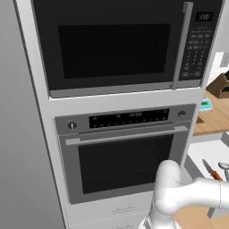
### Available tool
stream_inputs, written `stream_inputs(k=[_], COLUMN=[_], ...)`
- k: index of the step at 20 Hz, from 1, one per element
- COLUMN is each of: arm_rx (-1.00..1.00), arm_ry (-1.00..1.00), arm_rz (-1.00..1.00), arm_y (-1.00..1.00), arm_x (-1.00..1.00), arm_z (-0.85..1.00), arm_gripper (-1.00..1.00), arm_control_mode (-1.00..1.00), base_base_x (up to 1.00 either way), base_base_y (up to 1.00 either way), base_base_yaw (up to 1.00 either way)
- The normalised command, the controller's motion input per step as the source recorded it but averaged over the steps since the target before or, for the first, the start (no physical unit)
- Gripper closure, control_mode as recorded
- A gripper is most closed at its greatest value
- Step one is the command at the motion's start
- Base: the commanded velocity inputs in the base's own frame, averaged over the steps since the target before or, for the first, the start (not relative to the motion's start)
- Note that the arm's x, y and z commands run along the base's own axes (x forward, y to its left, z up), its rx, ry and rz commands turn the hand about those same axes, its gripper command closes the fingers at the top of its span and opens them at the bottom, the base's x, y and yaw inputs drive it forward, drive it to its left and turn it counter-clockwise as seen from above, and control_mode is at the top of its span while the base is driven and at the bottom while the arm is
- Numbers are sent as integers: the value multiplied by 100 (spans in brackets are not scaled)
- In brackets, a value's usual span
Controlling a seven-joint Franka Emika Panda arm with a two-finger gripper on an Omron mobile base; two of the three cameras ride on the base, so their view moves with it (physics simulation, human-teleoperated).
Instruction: Place the appropriate cutting tool for cutting the eggplant skin on the cutting board.
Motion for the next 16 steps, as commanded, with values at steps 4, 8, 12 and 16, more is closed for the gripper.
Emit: stream_inputs(k=[4, 8, 12, 16], arm_rx=[0, -1, -8, -12], arm_ry=[-8, -8, -9, -1], arm_rz=[-1, -2, -4, -3], arm_y=[24, 21, 31, 1], arm_x=[22, 44, 21, 8], arm_z=[-34, -33, -21, -41], arm_gripper=[-100, -100, -100, -100], arm_control_mode=[-100, -100, -100, -100], base_base_x=[0, 0, 0, 0], base_base_y=[0, 0, 0, 0], base_base_yaw=[0, 0, 0, 0])
